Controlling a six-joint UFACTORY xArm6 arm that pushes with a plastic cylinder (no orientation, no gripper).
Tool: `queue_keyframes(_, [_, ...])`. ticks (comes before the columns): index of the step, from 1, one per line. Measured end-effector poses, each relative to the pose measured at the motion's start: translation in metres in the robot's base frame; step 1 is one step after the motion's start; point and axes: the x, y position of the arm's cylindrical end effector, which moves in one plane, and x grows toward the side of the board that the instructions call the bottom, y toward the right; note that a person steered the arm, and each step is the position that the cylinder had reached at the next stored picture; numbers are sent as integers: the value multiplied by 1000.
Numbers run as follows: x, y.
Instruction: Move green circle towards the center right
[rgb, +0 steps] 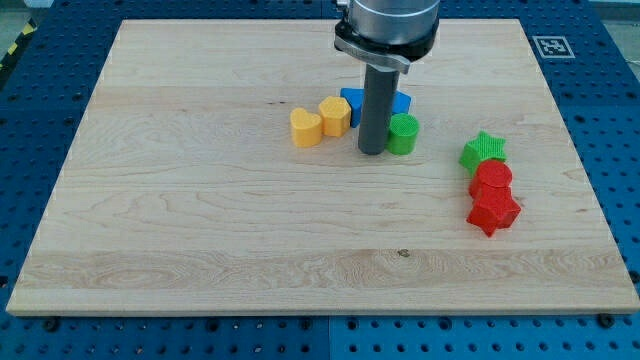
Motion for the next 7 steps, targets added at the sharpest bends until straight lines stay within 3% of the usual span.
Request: queue_keyframes(7, [-21,50])
